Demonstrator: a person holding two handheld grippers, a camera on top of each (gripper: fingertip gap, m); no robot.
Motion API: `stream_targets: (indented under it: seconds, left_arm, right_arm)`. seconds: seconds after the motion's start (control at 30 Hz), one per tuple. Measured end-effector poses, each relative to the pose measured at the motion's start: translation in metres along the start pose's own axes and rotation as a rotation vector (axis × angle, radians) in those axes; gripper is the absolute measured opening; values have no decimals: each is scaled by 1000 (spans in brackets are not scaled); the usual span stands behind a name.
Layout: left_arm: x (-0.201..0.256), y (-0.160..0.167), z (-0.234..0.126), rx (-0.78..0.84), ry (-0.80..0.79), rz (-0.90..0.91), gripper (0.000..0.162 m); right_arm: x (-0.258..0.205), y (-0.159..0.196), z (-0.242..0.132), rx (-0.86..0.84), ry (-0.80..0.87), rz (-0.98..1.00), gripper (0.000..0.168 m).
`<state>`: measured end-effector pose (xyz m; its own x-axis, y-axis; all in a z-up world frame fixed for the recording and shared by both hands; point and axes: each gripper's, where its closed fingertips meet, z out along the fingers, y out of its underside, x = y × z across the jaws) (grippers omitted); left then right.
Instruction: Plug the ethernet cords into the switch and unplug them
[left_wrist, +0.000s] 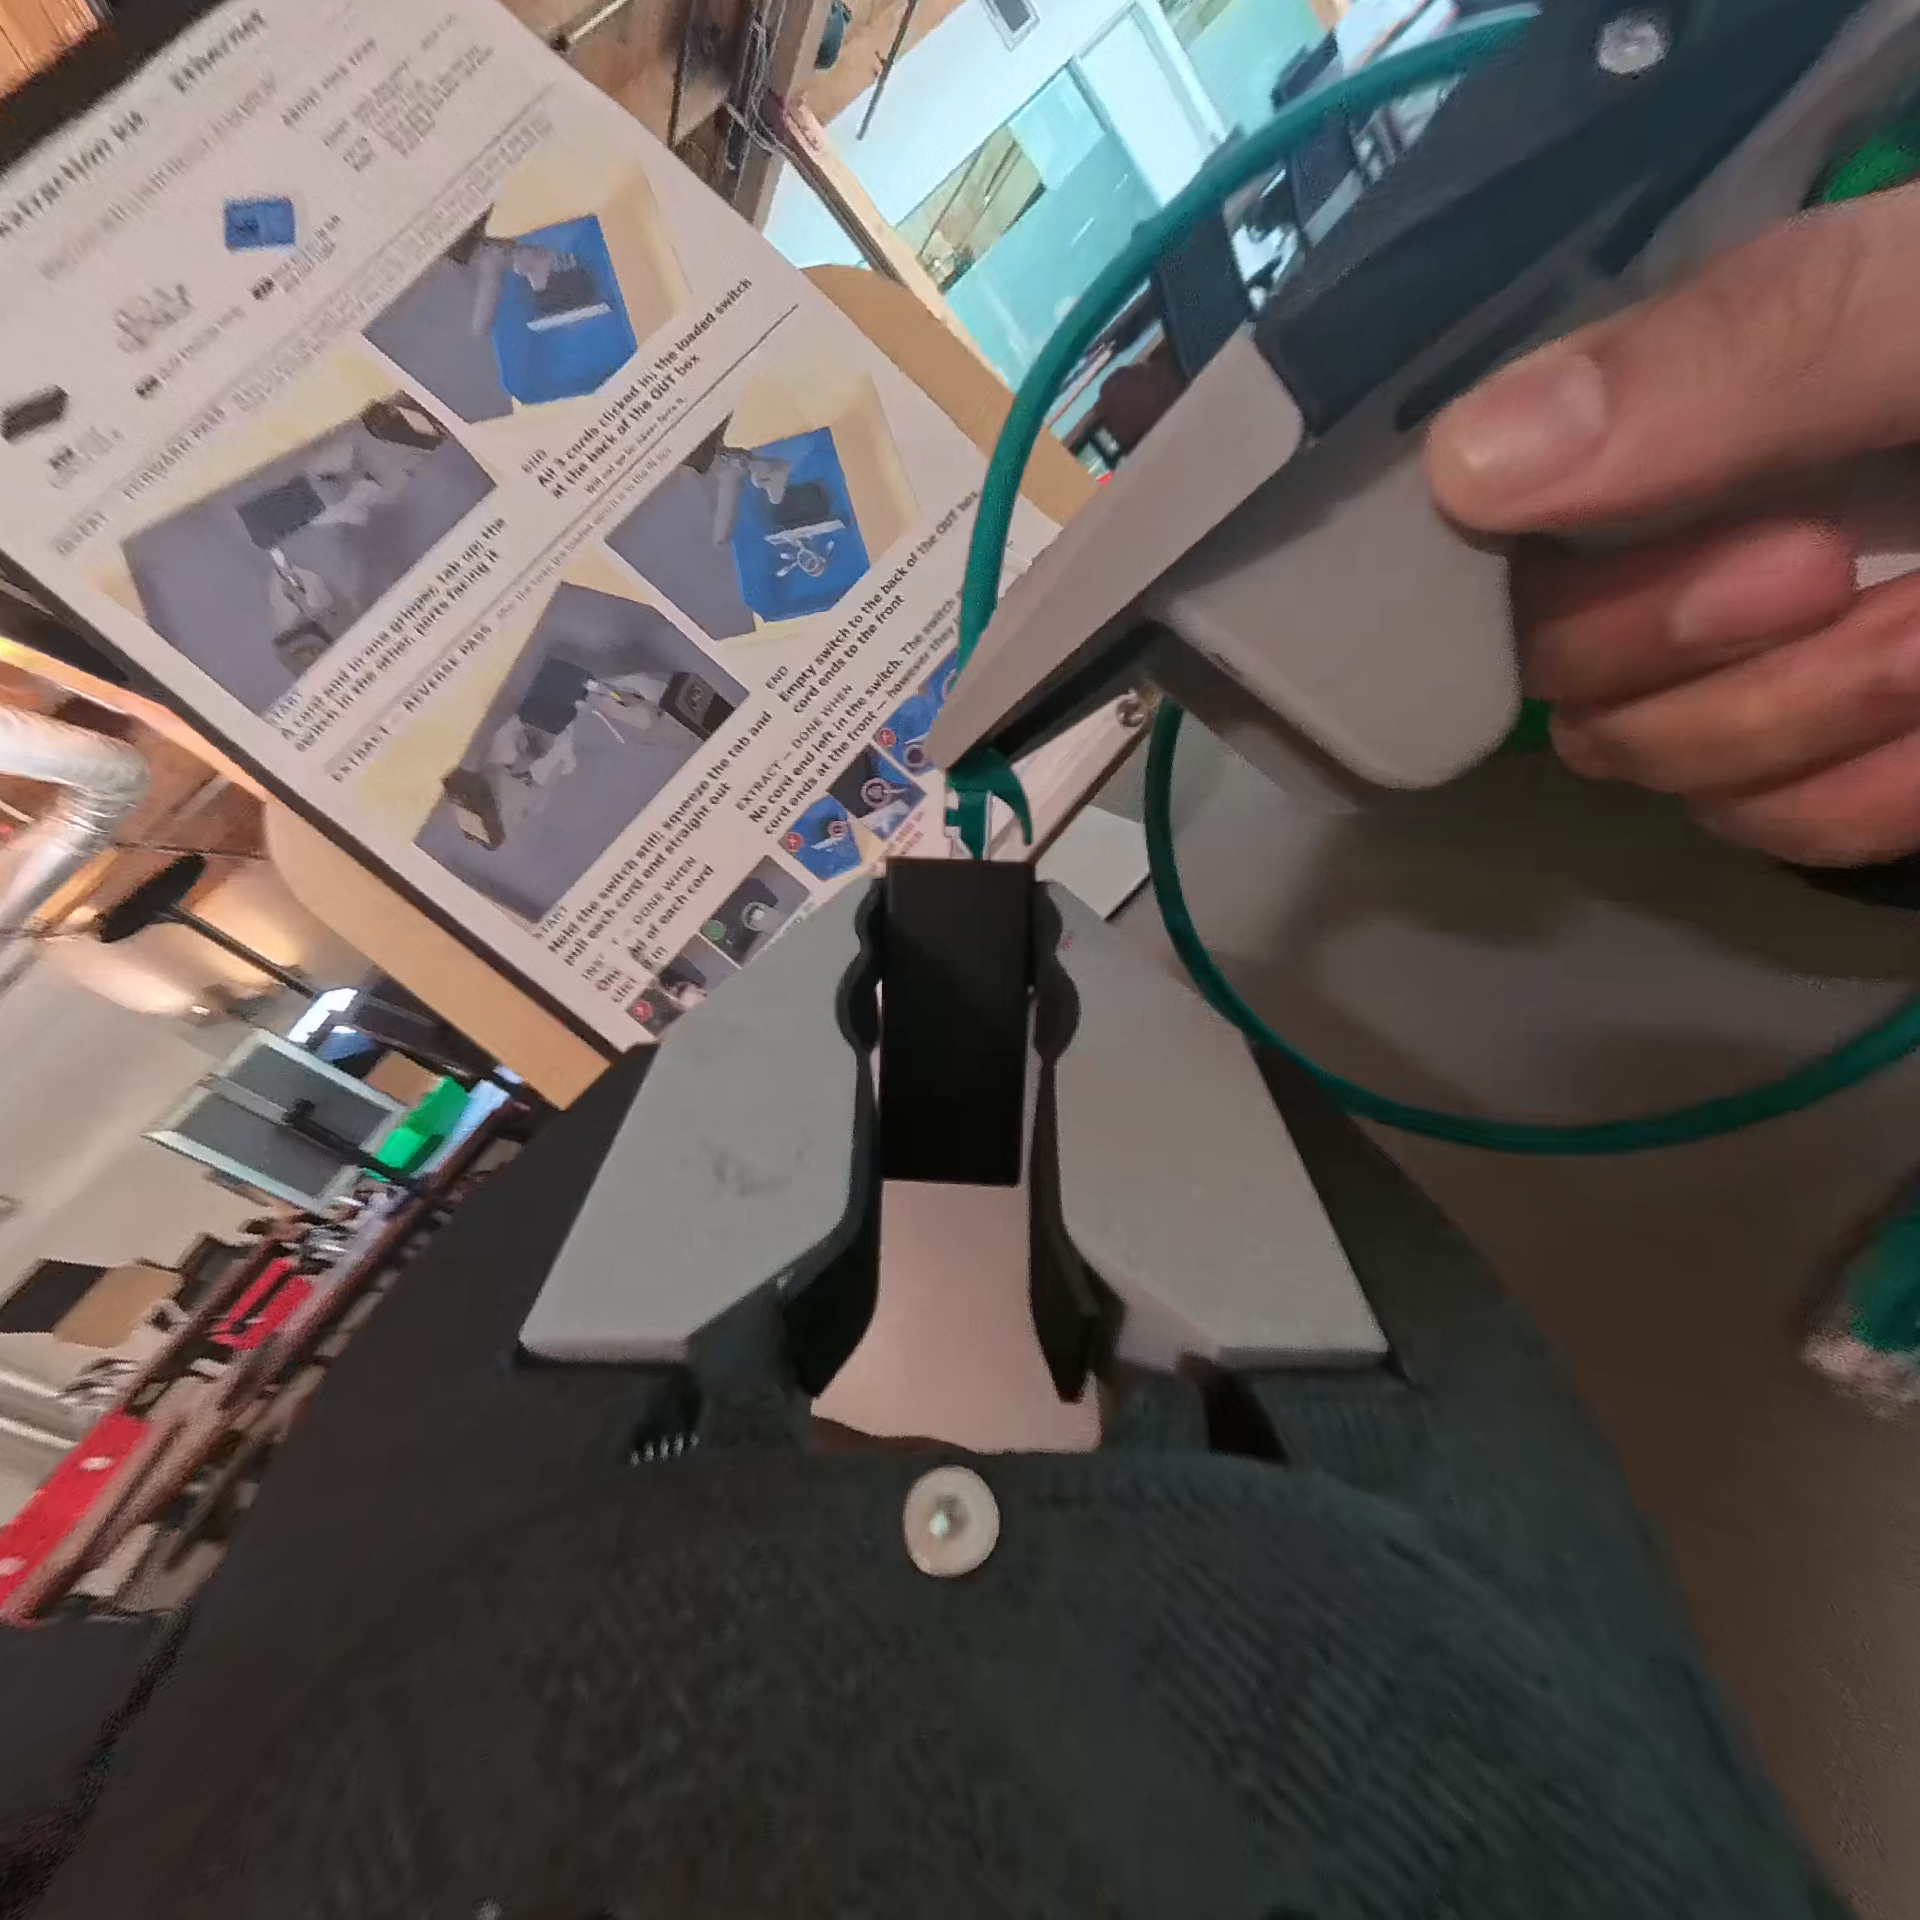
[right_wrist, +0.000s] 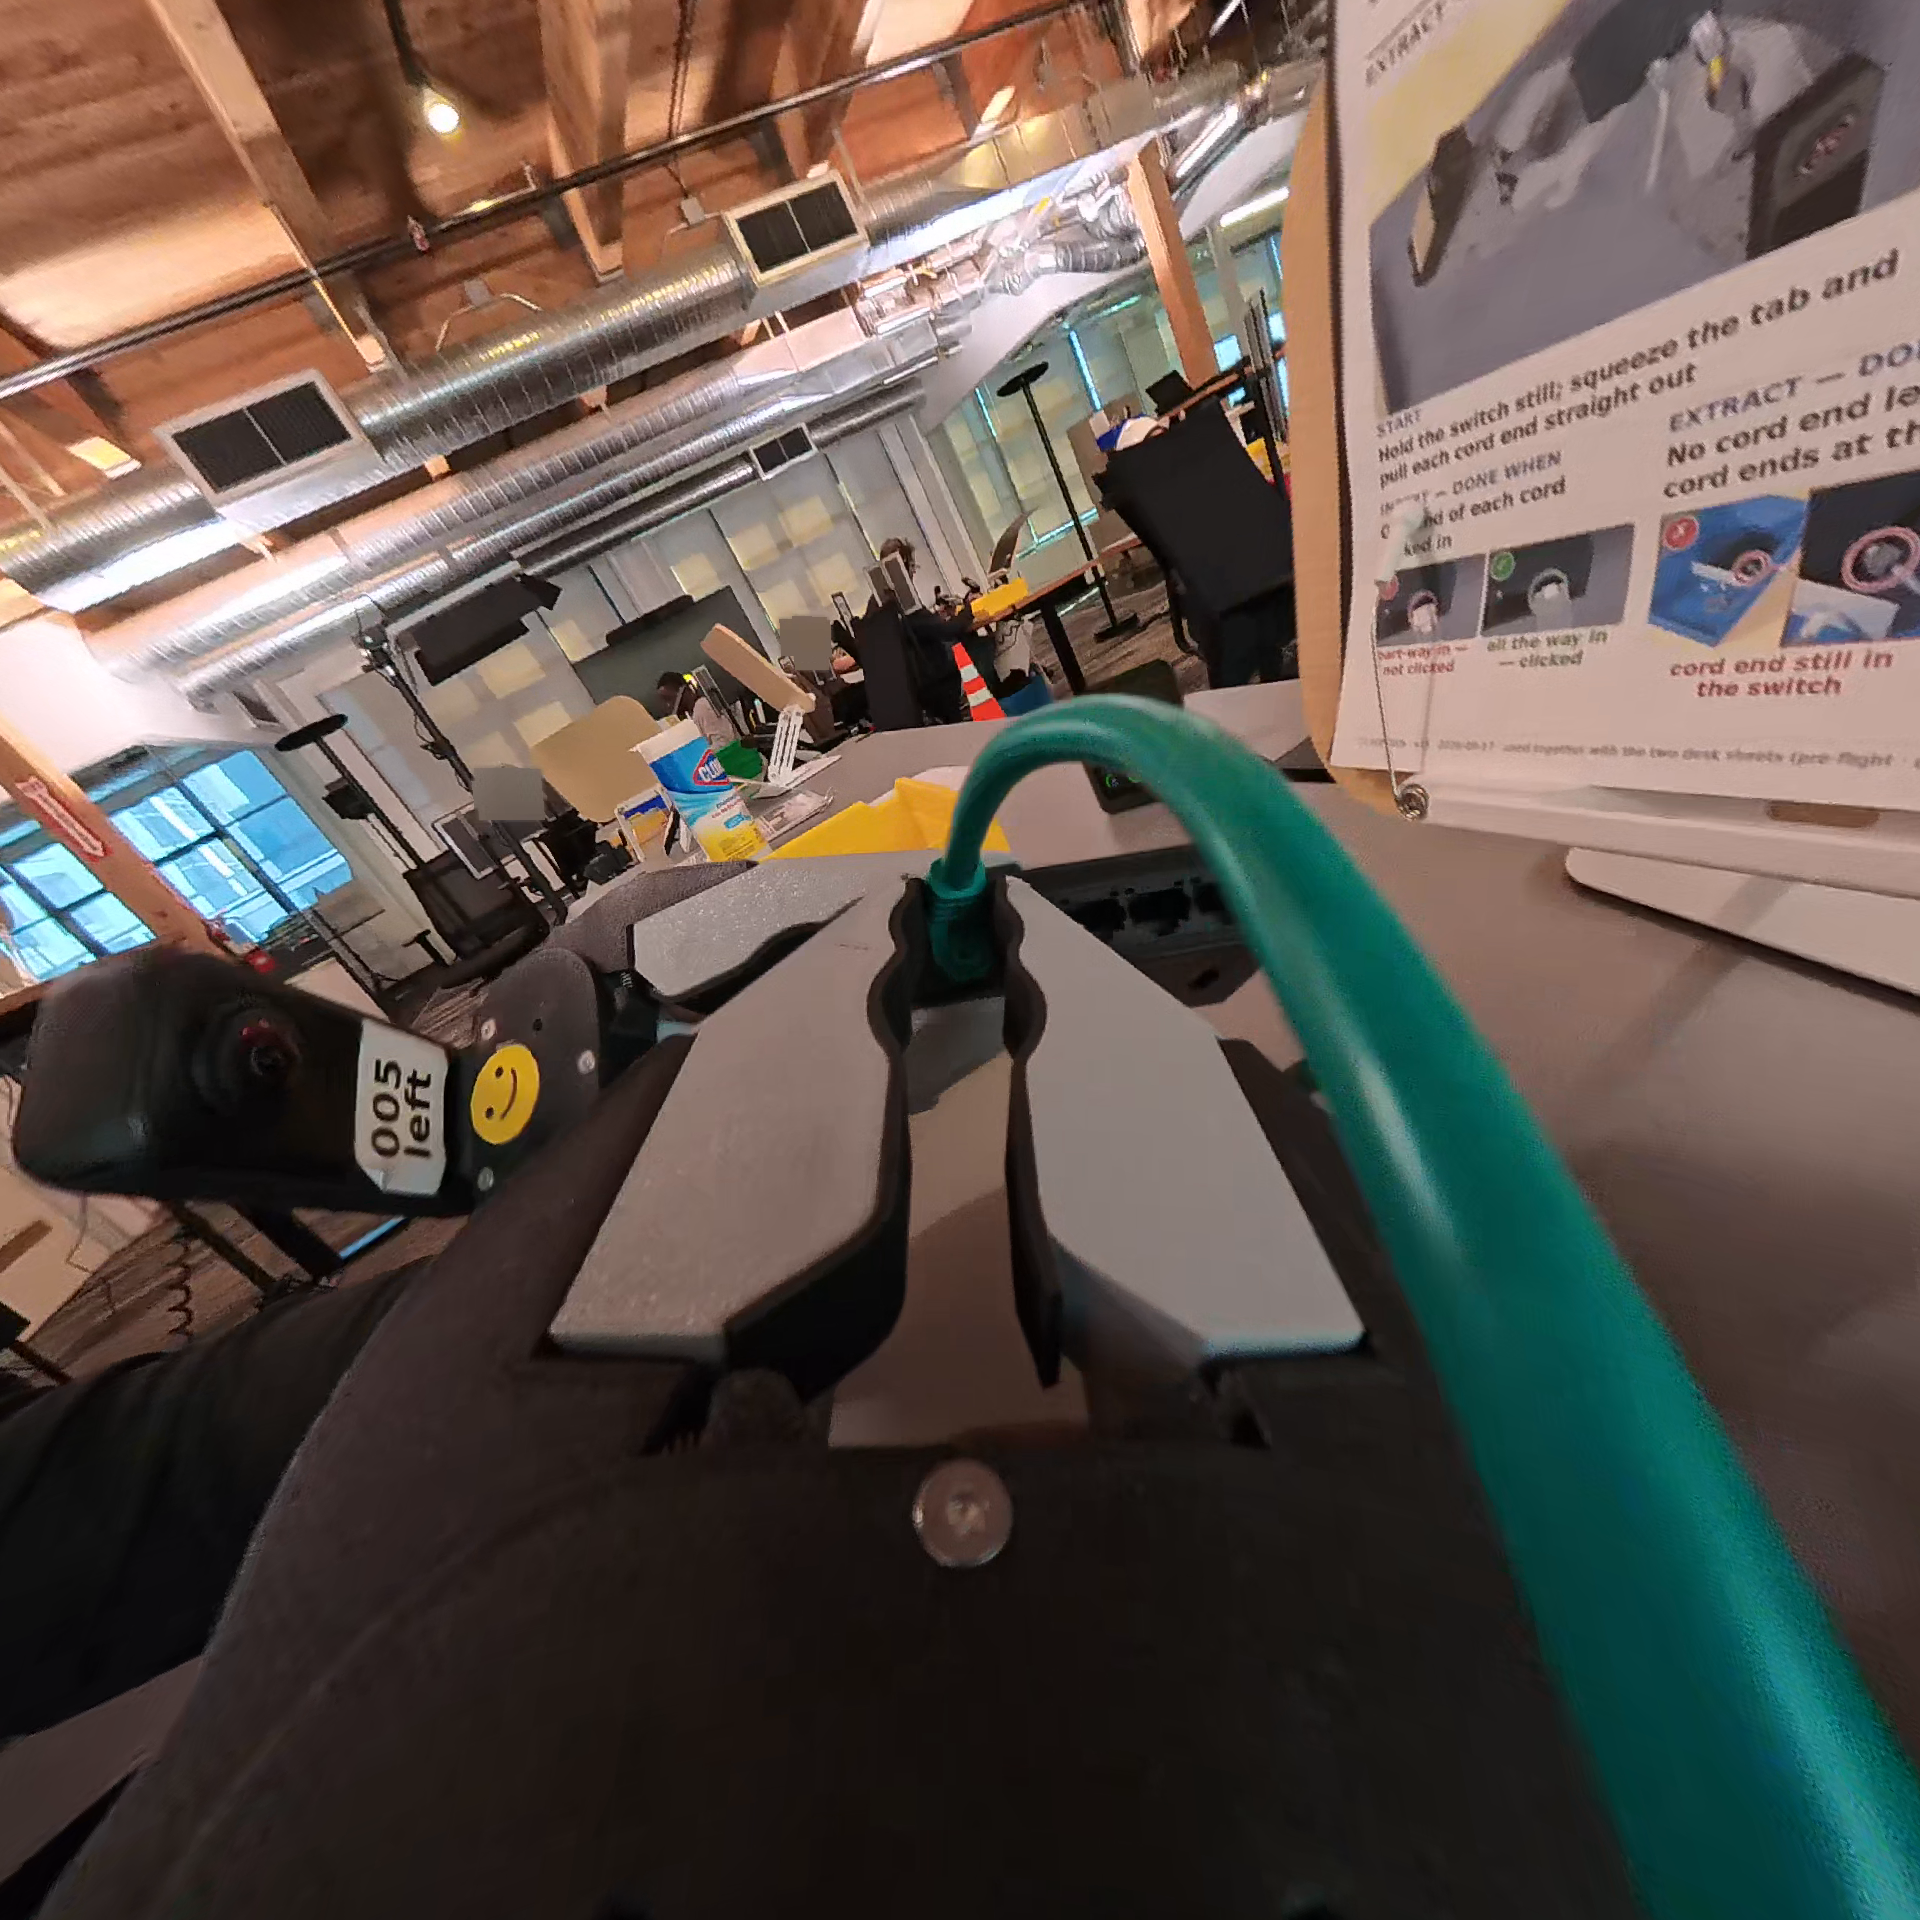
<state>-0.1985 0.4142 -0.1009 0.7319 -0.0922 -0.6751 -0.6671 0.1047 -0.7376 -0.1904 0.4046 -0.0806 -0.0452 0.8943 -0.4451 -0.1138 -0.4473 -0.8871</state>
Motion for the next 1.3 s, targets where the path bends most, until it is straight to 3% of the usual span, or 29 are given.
stream_targets:
  seconds: [0.13,0.23,0.37,0.5,0.63,0.7,0.77,0.87,1.03,1.3]
  left_arm:
    - [-6,5,-2,0,51,-144,24]
    - [-9,1,-5,53,126,-304,24]
    - [-7,-13,-14,169,323,-569,24]
    - [-13,-21,-23,257,419,-725,25]
    - [-4,-35,-34,329,599,-837,25]
    - [-1,-35,-34,329,606,-821,25]
    - [3,-33,-36,319,626,-796,25]
    - [4,-24,-31,280,651,-851,26]
    - [6,28,-4,31,483,-809,52]
    - [11,67,7,-251,378,-773,89]
  right_arm:
    - [19,-16,-13,63,82,1,27]
    - [28,-10,-15,-13,128,-70,34]
    - [20,5,-10,-143,57,-150,65]
    - [7,15,-8,-194,-48,-105,69]
    - [-1,34,-4,-285,-124,-95,68]
    - [-9,51,-3,-373,-169,-115,52]
    - [-7,60,-2,-423,-143,-169,39]
    - [3,61,-2,-452,-62,-219,38]
    - [44,82,-7,-591,179,-329,31]
    - [69,100,-17,-743,365,-456,31]
